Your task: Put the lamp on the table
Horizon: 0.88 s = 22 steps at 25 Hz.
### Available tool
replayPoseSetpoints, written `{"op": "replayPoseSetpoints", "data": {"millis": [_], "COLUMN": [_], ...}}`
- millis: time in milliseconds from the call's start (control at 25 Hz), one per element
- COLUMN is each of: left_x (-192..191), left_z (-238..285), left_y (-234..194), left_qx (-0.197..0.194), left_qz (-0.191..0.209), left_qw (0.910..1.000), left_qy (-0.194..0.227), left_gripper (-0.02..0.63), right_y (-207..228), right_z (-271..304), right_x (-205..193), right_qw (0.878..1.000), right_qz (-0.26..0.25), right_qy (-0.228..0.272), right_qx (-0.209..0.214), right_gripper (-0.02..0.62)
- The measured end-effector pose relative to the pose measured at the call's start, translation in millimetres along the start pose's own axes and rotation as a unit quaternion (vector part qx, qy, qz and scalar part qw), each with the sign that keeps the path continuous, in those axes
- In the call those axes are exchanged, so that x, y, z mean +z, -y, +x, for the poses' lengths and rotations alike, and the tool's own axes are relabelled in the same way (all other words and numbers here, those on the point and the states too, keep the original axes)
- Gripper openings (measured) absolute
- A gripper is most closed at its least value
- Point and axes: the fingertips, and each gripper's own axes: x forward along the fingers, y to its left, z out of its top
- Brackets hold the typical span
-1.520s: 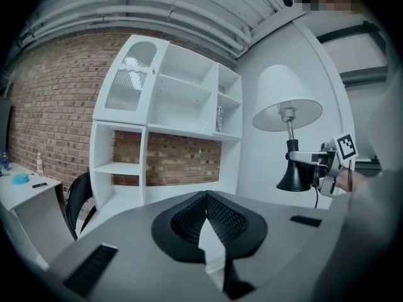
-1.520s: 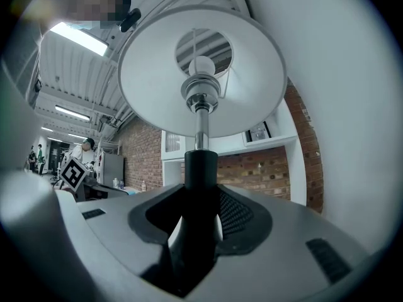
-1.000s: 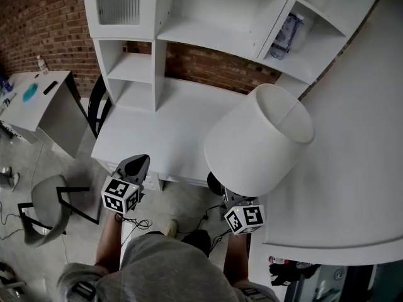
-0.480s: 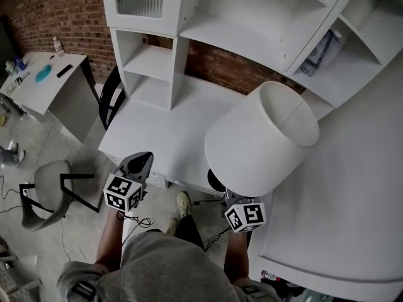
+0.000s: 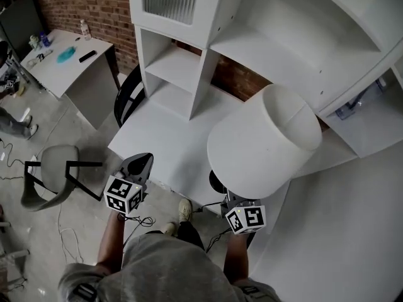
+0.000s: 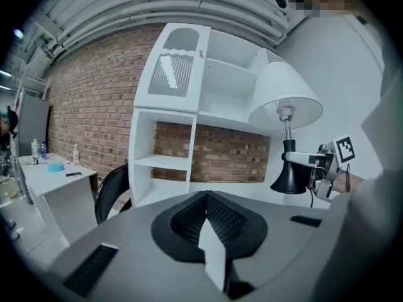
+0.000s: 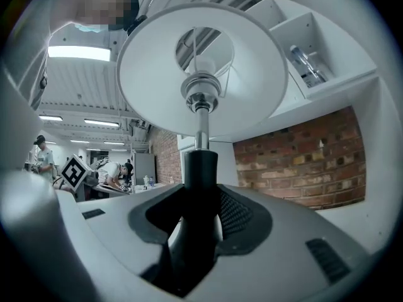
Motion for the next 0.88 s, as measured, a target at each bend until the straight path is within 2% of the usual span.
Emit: {"op": "replayPoseSetpoints", "data": {"millis": [200, 400, 880], "left_x": [-3, 0, -14], "left_z": [14, 25, 35], "left_y": [-14, -32, -61], "left_qx": [0.028, 0.053, 0.083], "left_qz": [-0.016, -0.016, -0.032], "left_qw": [0.9994, 0.9985, 0.9961], "left_qy": [-0.006, 0.002, -0.003], "left_gripper": [0.005, 0.005, 0.005], "right_y": [9, 10, -6], "right_z": [38, 73, 134], "right_x": [-11, -18, -45], "right_qw": [0.999, 0.998, 0.992], "right_qz": [0.002, 0.004, -0.009], "right_qy": [-0.007, -0.007, -0.018], "right_qx": [0.035, 0.065, 0.121], "right_gripper": [0.172, 0.172, 0.172]}}
